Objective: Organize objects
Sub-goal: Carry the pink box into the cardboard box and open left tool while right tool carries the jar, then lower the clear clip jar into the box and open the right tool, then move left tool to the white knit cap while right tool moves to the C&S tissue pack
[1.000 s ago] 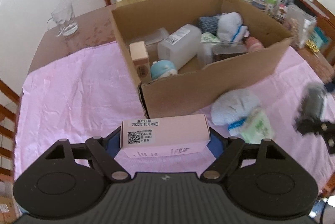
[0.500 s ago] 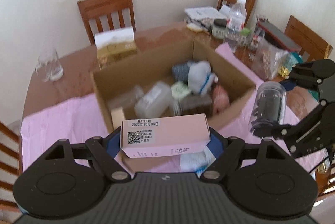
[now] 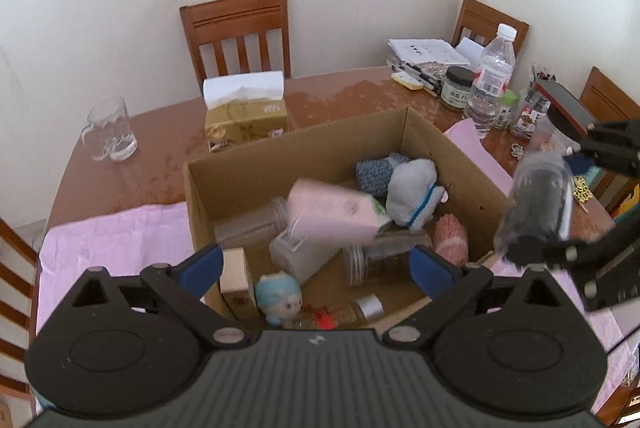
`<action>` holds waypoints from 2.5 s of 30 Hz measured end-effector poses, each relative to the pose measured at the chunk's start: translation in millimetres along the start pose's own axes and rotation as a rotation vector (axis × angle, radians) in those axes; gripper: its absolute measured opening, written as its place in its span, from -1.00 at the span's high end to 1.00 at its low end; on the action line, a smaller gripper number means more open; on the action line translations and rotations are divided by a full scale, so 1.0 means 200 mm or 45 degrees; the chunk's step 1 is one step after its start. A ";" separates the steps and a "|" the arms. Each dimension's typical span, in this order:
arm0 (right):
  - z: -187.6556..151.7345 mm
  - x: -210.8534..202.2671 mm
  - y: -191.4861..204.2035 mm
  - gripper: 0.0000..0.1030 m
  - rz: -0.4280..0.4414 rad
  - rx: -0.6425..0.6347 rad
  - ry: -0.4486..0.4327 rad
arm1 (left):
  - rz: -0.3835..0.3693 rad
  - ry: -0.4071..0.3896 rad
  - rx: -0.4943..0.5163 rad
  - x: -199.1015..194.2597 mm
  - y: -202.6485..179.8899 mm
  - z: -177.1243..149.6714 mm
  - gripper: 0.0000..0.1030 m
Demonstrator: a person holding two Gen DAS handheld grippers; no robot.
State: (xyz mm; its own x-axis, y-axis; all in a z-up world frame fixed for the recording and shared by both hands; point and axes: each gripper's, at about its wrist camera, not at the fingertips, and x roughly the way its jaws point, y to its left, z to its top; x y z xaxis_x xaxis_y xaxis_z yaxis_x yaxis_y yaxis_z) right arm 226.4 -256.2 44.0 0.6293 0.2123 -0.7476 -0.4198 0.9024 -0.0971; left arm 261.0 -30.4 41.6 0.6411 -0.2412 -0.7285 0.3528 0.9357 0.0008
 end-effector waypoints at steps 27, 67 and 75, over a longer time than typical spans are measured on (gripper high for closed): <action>0.34 0.42 -0.12 -0.63 0.019 -0.071 0.029 | 0.226 0.030 -0.192 -0.11 0.04 -0.30 -0.98; -0.19 0.18 0.10 -1.00 -0.146 0.367 0.115 | 0.271 0.186 -0.152 0.02 0.08 -0.55 -0.98; -0.25 0.29 0.27 -1.00 -0.142 0.542 0.202 | 0.236 0.202 -0.146 -0.01 0.23 -0.62 -0.98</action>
State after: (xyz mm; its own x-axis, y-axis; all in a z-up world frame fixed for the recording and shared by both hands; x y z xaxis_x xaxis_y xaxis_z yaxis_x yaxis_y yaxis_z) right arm 207.2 -214.0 -37.0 0.5333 0.0754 -0.8425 -0.0289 0.9971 0.0709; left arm 191.6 45.5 -41.8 0.5698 -0.0281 -0.8213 0.1540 0.9854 0.0731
